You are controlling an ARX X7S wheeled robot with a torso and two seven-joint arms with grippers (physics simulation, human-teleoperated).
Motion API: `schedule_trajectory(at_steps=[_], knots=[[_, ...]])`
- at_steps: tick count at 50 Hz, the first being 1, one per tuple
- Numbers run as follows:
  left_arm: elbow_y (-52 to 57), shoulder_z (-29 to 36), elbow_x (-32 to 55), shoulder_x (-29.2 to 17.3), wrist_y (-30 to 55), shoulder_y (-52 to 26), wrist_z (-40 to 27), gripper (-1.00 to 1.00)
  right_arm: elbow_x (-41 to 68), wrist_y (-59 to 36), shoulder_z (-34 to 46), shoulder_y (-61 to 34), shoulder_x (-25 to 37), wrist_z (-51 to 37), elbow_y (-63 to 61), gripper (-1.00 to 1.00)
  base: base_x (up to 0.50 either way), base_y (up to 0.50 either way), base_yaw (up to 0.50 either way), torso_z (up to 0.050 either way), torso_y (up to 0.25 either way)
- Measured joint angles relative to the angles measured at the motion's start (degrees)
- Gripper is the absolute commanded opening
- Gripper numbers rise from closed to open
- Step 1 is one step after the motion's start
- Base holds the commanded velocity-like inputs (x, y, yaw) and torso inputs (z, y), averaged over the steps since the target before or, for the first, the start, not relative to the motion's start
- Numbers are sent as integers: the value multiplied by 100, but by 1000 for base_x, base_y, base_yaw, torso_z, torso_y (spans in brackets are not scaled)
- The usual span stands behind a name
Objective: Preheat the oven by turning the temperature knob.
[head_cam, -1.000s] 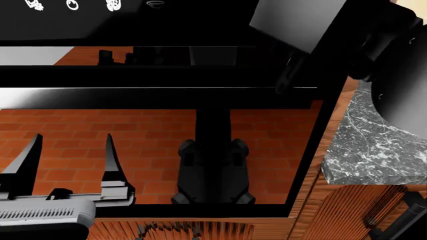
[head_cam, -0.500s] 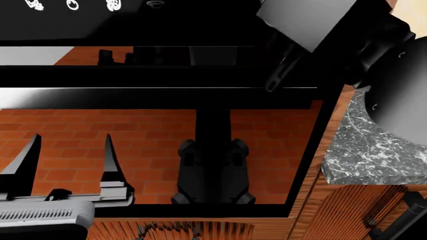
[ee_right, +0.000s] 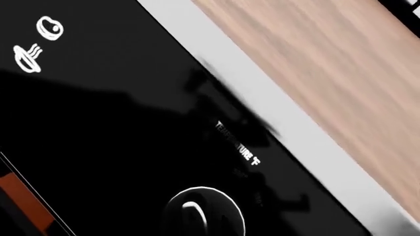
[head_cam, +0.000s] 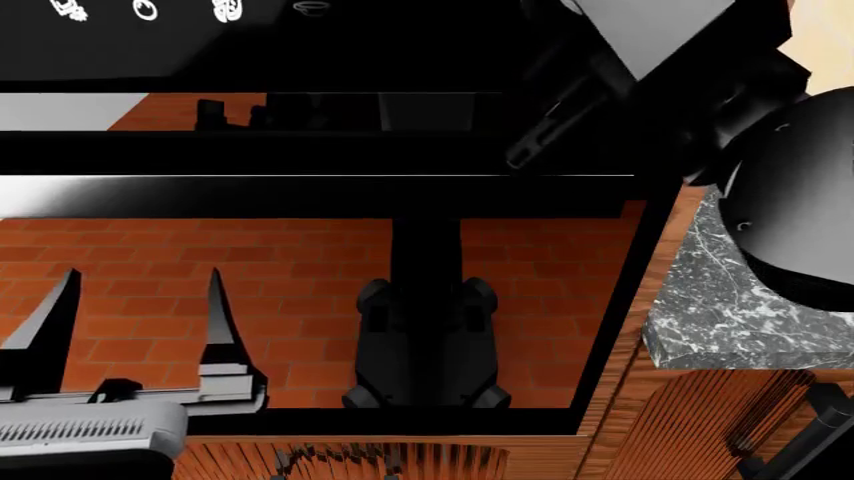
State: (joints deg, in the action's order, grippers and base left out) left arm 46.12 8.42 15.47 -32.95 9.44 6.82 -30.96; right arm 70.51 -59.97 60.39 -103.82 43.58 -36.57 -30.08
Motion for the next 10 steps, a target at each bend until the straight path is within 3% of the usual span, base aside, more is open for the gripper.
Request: schedule_trajectory(at_steps=[10], knots=[[-1, 2, -3, -7, -16, 11, -9, 100, 289, 272, -281, 322, -8, -398, 40, -100, 6, 0, 1, 0, 0]])
